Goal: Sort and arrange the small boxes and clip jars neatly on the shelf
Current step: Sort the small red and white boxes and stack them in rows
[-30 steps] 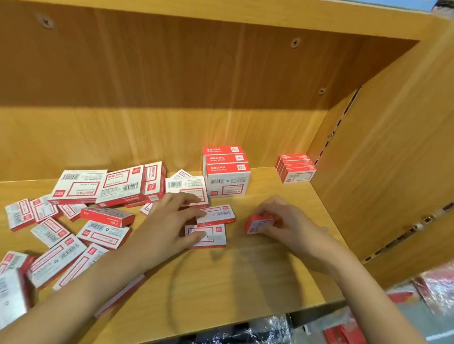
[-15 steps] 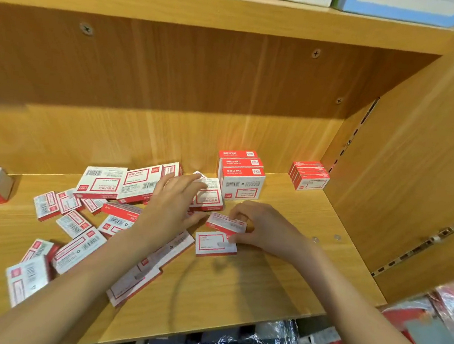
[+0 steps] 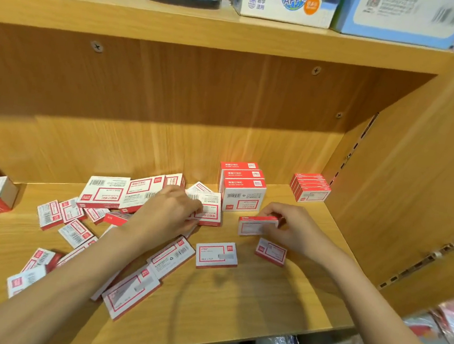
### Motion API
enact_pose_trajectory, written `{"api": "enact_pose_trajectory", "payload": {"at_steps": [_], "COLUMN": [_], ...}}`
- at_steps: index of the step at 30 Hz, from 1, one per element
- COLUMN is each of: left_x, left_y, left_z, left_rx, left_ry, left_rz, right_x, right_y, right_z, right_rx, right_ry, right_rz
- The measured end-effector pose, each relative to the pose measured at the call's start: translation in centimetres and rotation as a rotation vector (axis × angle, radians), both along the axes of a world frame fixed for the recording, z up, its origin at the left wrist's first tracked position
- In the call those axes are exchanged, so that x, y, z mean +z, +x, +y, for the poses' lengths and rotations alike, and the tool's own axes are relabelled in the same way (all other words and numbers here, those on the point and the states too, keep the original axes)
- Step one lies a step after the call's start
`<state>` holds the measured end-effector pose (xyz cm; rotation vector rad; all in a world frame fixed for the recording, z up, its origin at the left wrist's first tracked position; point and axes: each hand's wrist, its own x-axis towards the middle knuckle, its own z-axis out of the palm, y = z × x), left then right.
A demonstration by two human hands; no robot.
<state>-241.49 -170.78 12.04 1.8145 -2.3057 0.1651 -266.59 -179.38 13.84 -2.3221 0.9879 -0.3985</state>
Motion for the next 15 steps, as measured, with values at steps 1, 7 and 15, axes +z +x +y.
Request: {"api": "enact_pose_trajectory", "payload": {"at_steps": [1,7,15], "left_x": [-0.2,-1.0,-2.3], "left_y": [-0.2,-0.3,0.4], "left_z": [0.6,4.8,8.5], "left_rx": [-0.019,0.001,0.234], "left_ry": [-0.016,-0.049,0.058], "left_rz": [0.054,0.202,-0.017], "right_x": [0.0,-1.1,-0.5], "right_y": [0.1,2.9,4.7], "right_z": [0.2,2.8,3.9], "right_rx": [0.036,0.253,0.318], "right_ry": [0.041,0.132,0.000], "right_rz": [0.001,0.056,0.293]}}
